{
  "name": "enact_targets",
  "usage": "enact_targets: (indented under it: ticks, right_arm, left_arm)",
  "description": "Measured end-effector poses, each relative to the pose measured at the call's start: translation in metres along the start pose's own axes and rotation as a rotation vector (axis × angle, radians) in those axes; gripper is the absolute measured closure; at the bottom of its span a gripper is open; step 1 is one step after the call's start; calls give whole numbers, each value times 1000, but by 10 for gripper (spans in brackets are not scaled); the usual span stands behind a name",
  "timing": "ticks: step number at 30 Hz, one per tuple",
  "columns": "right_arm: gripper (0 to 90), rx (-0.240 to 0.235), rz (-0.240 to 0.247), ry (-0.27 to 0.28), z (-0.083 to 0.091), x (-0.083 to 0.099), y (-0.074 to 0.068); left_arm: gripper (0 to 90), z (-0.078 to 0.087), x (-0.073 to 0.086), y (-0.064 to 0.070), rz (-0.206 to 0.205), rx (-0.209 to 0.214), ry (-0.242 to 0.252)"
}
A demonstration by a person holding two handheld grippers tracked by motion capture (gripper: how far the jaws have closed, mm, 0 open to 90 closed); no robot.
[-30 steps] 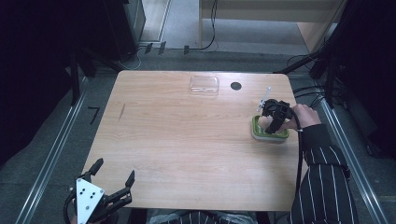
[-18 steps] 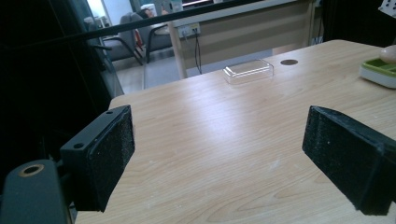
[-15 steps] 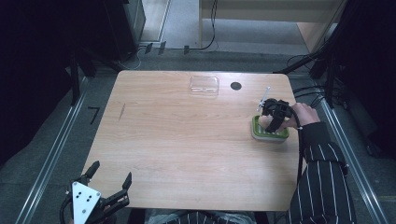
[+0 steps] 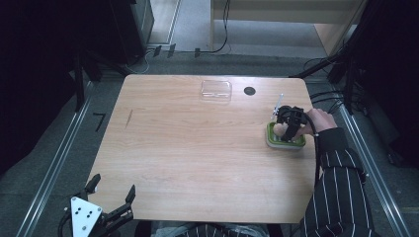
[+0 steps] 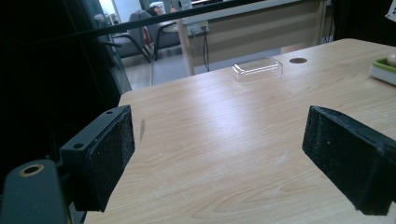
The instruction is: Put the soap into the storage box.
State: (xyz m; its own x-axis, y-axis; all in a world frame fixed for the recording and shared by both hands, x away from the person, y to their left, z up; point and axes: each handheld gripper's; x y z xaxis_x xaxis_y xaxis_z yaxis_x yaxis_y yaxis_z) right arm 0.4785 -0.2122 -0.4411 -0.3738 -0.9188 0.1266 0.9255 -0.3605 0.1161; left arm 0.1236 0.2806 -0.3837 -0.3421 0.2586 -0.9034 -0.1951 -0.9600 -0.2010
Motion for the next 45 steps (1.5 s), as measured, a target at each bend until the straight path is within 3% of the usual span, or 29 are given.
enact_targets:
  ticks: [24,36,43,45]
  right_arm:
    - [332,16,36,-42,-4,-6,-1]
    - [325,26,26,-65,-3,-8,-3]
    - [304,17,-6,-65,-2,-6,-2]
    - [260,14,-29,-56,0,-3,-2]
  left_arm:
    - [96,1,0,0,0,-3,1]
    - [96,0,0,0,-1,-1,1]
    - [96,-2,-1,1,-4,5,0]
    - [96,-4,-2,2,-9,11,1]
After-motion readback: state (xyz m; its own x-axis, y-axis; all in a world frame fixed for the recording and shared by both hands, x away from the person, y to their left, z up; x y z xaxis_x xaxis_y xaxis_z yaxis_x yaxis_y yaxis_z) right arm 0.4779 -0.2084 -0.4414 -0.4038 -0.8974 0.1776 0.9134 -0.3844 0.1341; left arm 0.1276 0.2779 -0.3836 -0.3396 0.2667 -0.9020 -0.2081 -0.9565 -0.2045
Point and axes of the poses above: each handheld gripper's, and its own axes: z roughly backward along the jaws, x roughly out of its underside, y roughly to its right, and after that the axes turned 10 degrees about -y, right-handed
